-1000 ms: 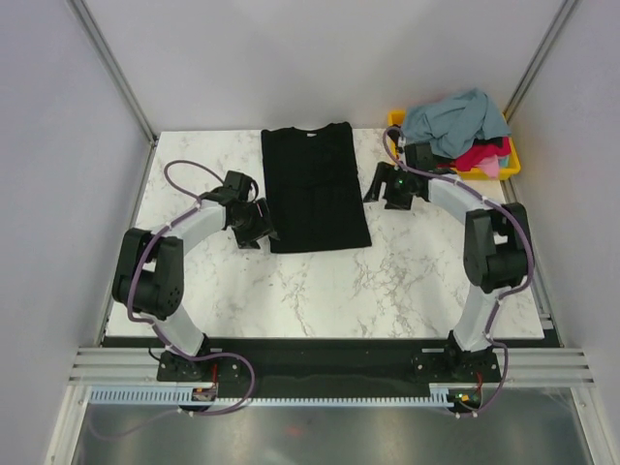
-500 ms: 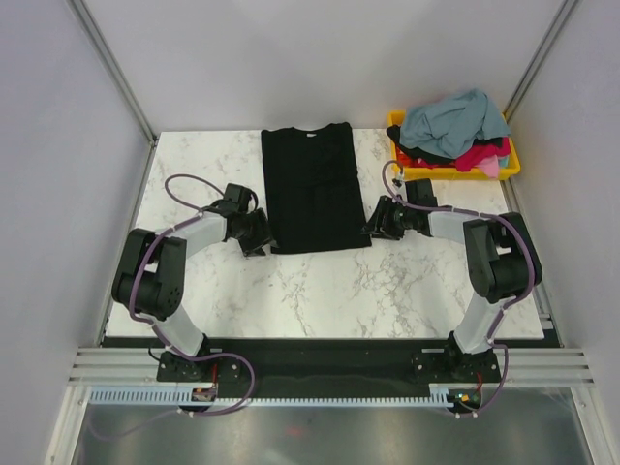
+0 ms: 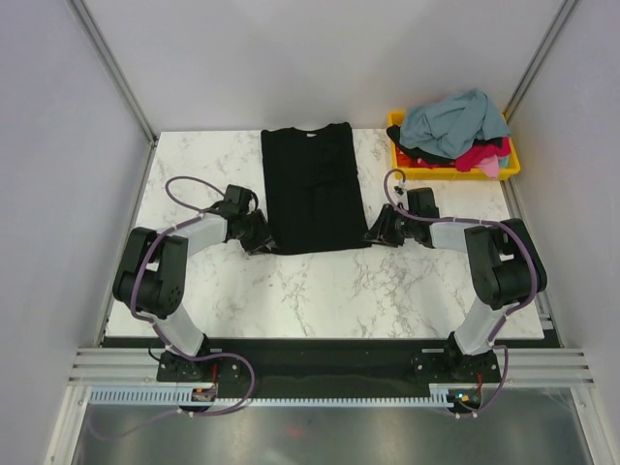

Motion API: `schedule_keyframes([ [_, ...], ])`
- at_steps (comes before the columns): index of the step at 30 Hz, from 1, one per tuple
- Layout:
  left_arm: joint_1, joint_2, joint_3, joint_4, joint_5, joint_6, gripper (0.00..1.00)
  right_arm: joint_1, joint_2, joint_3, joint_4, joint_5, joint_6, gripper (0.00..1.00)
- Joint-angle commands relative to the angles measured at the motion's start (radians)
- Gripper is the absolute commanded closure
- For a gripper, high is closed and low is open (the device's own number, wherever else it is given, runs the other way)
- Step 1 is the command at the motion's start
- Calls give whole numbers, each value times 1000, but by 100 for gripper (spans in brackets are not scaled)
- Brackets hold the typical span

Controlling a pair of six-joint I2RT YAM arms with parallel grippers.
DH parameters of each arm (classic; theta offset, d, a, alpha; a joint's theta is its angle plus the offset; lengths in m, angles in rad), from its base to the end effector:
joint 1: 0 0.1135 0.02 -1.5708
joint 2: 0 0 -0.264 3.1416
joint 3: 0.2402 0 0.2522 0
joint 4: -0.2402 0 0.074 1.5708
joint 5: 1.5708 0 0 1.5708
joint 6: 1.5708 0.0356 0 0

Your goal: Fold and stack the t-shirts

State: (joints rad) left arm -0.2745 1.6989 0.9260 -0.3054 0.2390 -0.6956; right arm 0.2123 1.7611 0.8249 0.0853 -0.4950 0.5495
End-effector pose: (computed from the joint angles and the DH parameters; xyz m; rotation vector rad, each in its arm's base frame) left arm 0.3080 -0.0955 0.1516 -0.4937 2.7074 -0.6146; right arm 0.3219 0.0867 0.1318 0.1847 2.4985 0.9340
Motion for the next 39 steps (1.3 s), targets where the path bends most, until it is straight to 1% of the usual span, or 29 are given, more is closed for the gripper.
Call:
schedule_keyframes([
  [1,-3,24,-23,15,-3,-25,58,21,32,-58,-94,53,-16,62],
  [2,-3,24,-24,18,-4,-27,58,22,34,-59,-93,55,-14,64],
  [3,-6,27,-26,20,-4,-30,59,24,37,-59,-93,56,-16,69],
  [5,-11,33,-27,23,-4,-36,64,27,41,-63,-94,56,-14,74],
  [6,-11,34,-27,26,-4,-39,66,29,43,-64,-93,56,-16,79],
  [8,-12,38,-26,34,-4,-47,74,29,44,-67,-93,58,-13,84],
  [9,-14,39,-24,35,-4,-50,86,29,47,-66,-93,58,-11,90],
  [10,-14,39,-23,38,-9,-53,98,27,47,-66,-69,58,-10,94],
  [11,-14,39,-24,40,-12,-54,98,27,46,-64,-68,58,-8,100],
  [15,-23,-2,-30,35,-15,-51,98,30,22,-69,-68,50,1,100],
  [18,-29,-85,-55,-15,-30,-51,98,30,-54,-90,-84,50,10,100],
  [19,-32,-137,-62,-27,-33,-51,98,29,-102,-108,-111,50,12,100],
  [22,-43,-228,-110,-81,-38,-71,98,30,-218,-142,-149,49,43,100],
  [23,-54,-292,-131,-93,-35,-76,98,32,-250,-150,-162,50,53,100],
  [24,-61,-323,-138,-109,-33,-81,98,35,-321,-155,-179,56,67,100],
  [25,-71,-352,-147,-144,-33,-88,98,39,-359,-162,-218,65,72,100],
  [26,-92,-416,-150,-161,-36,-91,98,42,-394,-165,-240,72,78,100],
  [27,-106,-447,-150,-181,-46,-94,98,50,-467,-165,-261,85,90,100],
  [29,-146,-546,-153,-251,-73,-116,98,55,-544,-168,-334,99,101,100],
  [30,-158,-583,-153,-280,-79,-134,98,61,-614,-167,-355,110,113,100],
  [32,-186,-642,-144,-360,-96,-154,98,62,-681,-162,-416,116,127,100],
  [33,-193,-706,-139,-383,-99,-165,98,67,-739,-161,-435,115,135,100],
  [36,-212,-801,-113,-463,-110,-192,98,93,-805,-129,-508,130,144,100],
  [39,-213,-831,-67,-535,-110,-196,98,107,-825,-98,-553,142,159,100],
])
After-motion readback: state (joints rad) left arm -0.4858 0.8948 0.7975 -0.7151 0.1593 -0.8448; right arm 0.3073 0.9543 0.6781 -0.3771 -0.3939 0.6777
